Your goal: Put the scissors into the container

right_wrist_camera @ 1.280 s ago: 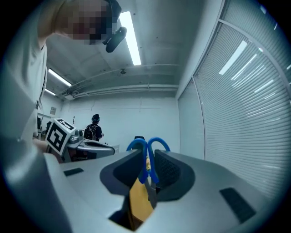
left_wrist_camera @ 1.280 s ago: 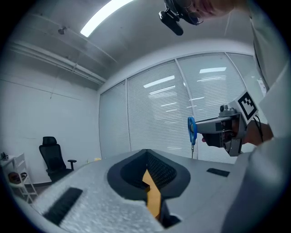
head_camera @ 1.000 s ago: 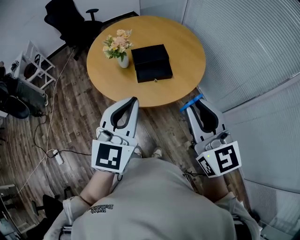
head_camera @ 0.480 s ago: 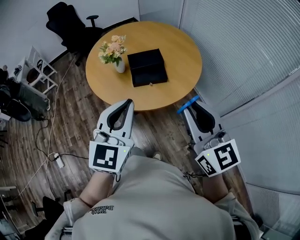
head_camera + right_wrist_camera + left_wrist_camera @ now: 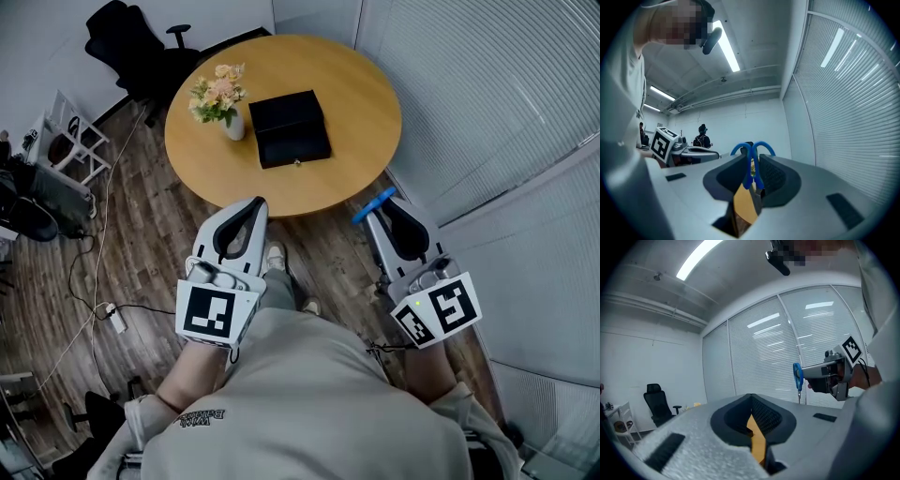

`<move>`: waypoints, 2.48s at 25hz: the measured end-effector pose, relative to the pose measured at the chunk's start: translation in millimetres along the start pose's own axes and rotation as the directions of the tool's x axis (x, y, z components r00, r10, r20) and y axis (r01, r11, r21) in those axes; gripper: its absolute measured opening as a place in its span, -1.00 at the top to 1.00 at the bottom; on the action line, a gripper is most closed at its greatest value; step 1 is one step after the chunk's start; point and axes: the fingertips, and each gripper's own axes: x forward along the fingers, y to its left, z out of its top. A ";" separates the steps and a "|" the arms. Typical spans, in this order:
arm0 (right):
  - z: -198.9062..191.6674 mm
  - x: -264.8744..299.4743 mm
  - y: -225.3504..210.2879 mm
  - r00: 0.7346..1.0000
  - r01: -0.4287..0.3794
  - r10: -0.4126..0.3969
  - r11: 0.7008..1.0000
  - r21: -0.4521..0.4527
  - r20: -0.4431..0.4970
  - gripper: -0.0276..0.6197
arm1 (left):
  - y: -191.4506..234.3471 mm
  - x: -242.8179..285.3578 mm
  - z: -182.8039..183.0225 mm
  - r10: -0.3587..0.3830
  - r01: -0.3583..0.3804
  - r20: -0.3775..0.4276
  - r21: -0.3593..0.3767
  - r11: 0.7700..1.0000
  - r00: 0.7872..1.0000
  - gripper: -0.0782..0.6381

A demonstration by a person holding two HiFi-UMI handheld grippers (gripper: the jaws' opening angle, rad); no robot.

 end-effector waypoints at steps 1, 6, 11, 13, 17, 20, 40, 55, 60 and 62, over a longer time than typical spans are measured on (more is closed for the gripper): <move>-2.1 3.7 -1.4 1.000 -0.004 0.004 1.000 0.003 -0.005 0.62 | 3.1 2.1 -1.6 0.001 -0.001 0.002 -0.001 1.000 1.000 0.72; -10.9 25.0 -7.9 0.999 -0.011 0.011 1.000 -0.002 -0.033 0.62 | 16.9 14.7 -10.9 0.004 -0.004 -0.007 -0.026 1.000 1.000 0.72; -17.8 51.0 -14.8 0.998 -0.032 0.031 0.999 -0.007 -0.061 0.62 | 34.7 32.5 -21.7 -0.004 0.003 -0.014 -0.015 1.000 1.000 0.72; -21.7 63.6 -18.6 0.996 -0.046 0.047 0.999 0.010 -0.073 0.62 | 42.4 42.1 -27.3 -0.007 0.007 -0.025 -0.011 1.000 1.000 0.72; -31.7 93.1 -28.3 0.992 -0.065 0.066 0.998 0.014 -0.107 0.62 | 58.9 65.5 -32.4 -0.014 0.013 -0.023 -0.033 0.999 1.000 0.72; -36.5 115.8 -38.6 0.989 -0.069 0.070 0.998 0.011 -0.129 0.62 | 71.5 86.7 -40.5 -0.018 0.018 -0.036 -0.004 1.000 0.999 0.72; -99.3 268.4 -78.7 0.908 -0.113 0.076 0.991 -0.065 -0.412 0.62 | 155.7 197.6 -101.0 -0.178 0.175 -0.135 -0.039 0.984 0.975 0.72; -157.8 351.4 -85.8 0.804 -0.163 0.041 0.975 -0.154 -0.593 0.62 | 204.2 232.5 -139.0 -0.257 0.243 -0.188 -0.092 0.966 0.948 0.72; -183.7 367.4 -85.5 0.762 -0.230 0.089 0.963 -0.141 -0.642 0.62 | 211.6 239.1 -159.4 -0.237 0.215 -0.227 -0.114 0.970 0.945 0.72; -195.8 371.5 -85.0 0.743 -0.260 0.112 0.957 -0.129 -0.660 0.62 | 214.9 241.8 -169.4 -0.221 0.197 -0.250 -0.120 0.973 0.943 0.72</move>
